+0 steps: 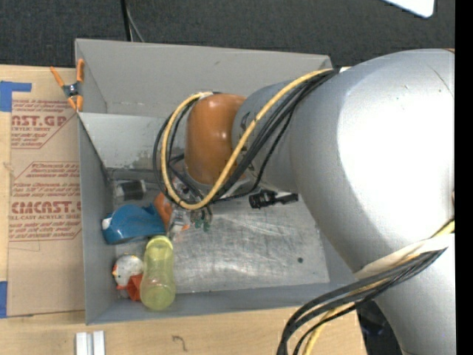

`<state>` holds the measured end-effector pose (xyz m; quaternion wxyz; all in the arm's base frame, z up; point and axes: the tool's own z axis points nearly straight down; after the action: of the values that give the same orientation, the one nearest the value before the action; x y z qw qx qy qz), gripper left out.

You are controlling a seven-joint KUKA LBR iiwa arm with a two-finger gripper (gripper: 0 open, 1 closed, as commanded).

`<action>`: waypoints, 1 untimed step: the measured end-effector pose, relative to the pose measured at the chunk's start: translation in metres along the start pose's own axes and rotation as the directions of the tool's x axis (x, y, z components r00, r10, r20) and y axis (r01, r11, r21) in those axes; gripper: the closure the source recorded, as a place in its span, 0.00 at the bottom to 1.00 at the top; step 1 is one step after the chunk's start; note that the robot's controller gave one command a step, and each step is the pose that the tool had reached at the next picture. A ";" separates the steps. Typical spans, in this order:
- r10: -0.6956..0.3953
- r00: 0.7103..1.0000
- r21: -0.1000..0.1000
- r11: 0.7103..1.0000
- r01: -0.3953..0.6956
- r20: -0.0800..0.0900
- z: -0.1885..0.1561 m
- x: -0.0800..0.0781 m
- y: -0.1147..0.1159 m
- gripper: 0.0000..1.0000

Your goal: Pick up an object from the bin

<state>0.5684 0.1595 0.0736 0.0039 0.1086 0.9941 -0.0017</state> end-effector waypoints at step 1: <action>0.008 1.000 -0.003 1.000 -0.008 -0.007 -0.099 -0.001 -0.010 1.00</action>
Offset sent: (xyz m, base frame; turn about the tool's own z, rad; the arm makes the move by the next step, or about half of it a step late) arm 0.0000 0.0000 0.0000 0.0000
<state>0.5668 0.1502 0.1729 0.0008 0.1125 0.9937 0.0003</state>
